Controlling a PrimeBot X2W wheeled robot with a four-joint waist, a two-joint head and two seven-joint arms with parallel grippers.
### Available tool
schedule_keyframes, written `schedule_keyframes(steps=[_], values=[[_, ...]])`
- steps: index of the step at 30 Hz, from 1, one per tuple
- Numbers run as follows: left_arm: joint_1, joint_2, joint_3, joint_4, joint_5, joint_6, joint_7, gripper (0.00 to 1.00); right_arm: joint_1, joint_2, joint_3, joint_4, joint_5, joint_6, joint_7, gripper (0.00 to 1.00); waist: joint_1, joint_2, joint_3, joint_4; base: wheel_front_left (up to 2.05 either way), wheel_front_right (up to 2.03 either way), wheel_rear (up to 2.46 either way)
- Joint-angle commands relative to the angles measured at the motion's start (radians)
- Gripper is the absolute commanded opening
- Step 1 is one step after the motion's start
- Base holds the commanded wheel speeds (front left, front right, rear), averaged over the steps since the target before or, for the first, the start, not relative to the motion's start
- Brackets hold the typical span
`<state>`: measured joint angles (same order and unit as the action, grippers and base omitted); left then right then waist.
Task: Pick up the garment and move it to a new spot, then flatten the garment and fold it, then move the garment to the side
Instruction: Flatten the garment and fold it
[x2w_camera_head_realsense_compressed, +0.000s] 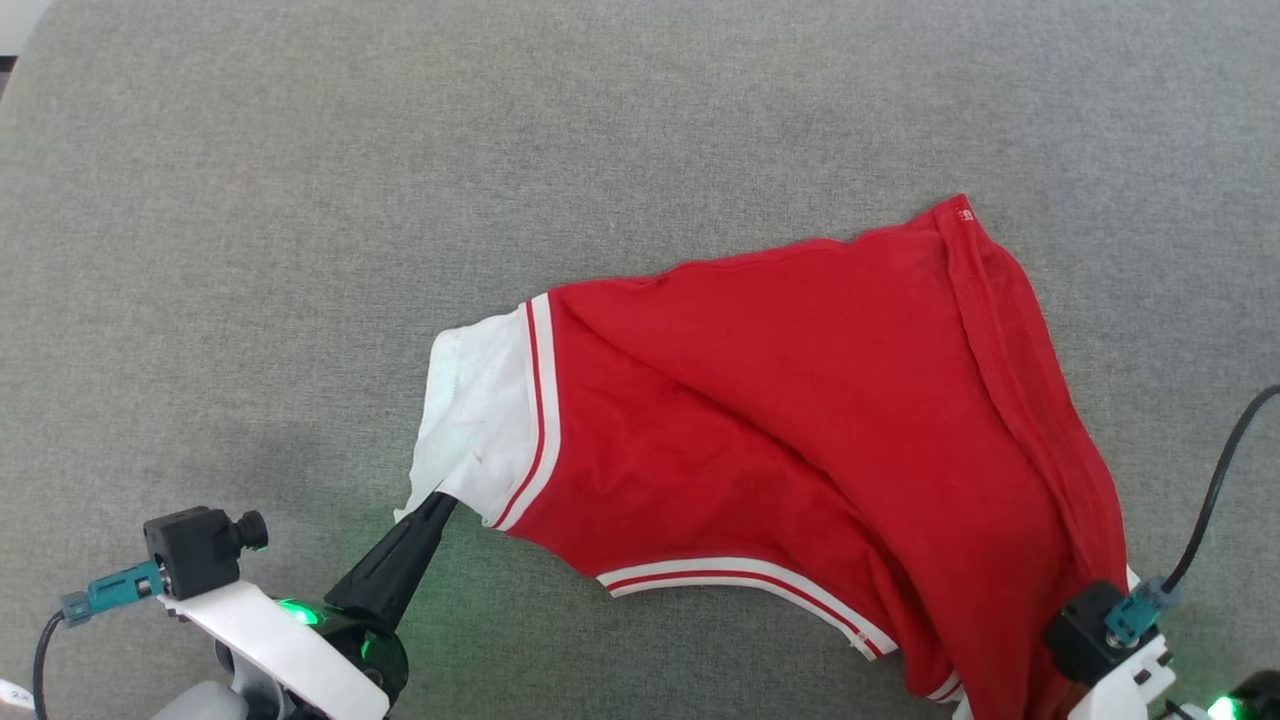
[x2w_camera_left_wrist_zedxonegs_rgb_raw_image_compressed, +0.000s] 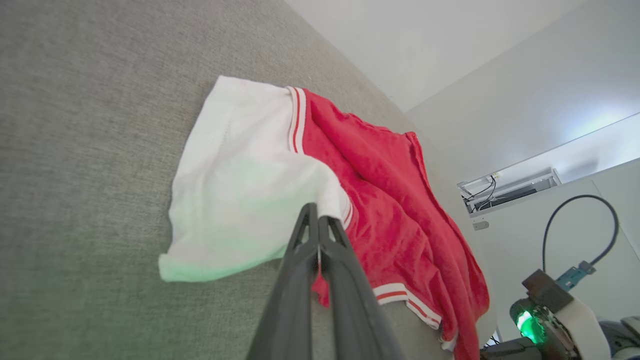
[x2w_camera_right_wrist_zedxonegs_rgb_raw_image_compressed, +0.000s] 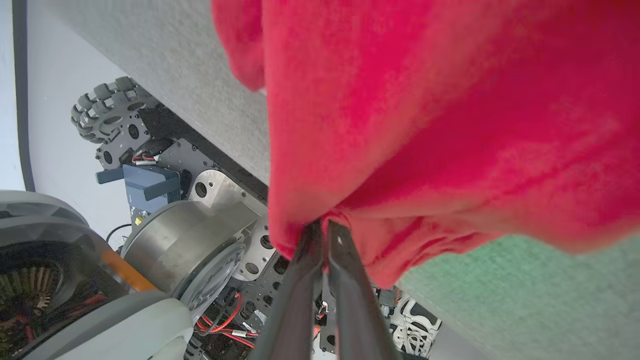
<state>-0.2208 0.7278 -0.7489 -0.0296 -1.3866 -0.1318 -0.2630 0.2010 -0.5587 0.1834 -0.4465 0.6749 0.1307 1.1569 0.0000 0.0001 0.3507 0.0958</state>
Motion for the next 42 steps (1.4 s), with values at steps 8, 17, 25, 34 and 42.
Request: schedule_keyframes(steps=[8, 17, 25, 34, 42], values=[[0.012, -0.002, 0.009, -0.003, 0.007, 0.003, -0.002, 0.0, -0.064, 0.044, -0.132, -0.079, 0.03, 0.0, -0.05, 1.0, 0.0, -0.0001, 0.01, -0.002, 0.0, 0.0, 0.0], [-0.028, -0.008, -0.009, -0.022, 0.02, 0.003, -0.002, 0.0, -0.357, 0.012, -0.315, -0.116, 0.075, 0.0, -0.03, 1.0, 0.0, -0.0001, 0.055, 0.03, 0.0, 0.0, 0.0], [-0.082, -0.03, -0.039, -0.034, 0.027, 0.003, -0.002, 0.0, -0.769, 0.001, -0.096, 0.233, -0.055, 0.0, -0.168, 1.0, 0.0, -0.0001, 0.131, 0.084, 0.0, 0.0, 0.0], [-0.112, -0.056, -0.05, -0.048, 0.045, 0.003, -0.002, 0.0, -0.946, -0.033, 0.116, 0.545, -0.07, 0.0, -0.151, 1.0, 0.0, -0.0001, 0.176, 0.134, 0.0, 0.0, 0.0], [-0.115, -0.057, -0.039, -0.056, 0.058, 0.003, -0.002, 0.0, -0.926, -0.074, 0.248, 0.617, -0.001, 0.0, -0.081, 0.0, 0.0, -0.0001, 0.18, 0.134, 0.0, 0.0, 0.0]])
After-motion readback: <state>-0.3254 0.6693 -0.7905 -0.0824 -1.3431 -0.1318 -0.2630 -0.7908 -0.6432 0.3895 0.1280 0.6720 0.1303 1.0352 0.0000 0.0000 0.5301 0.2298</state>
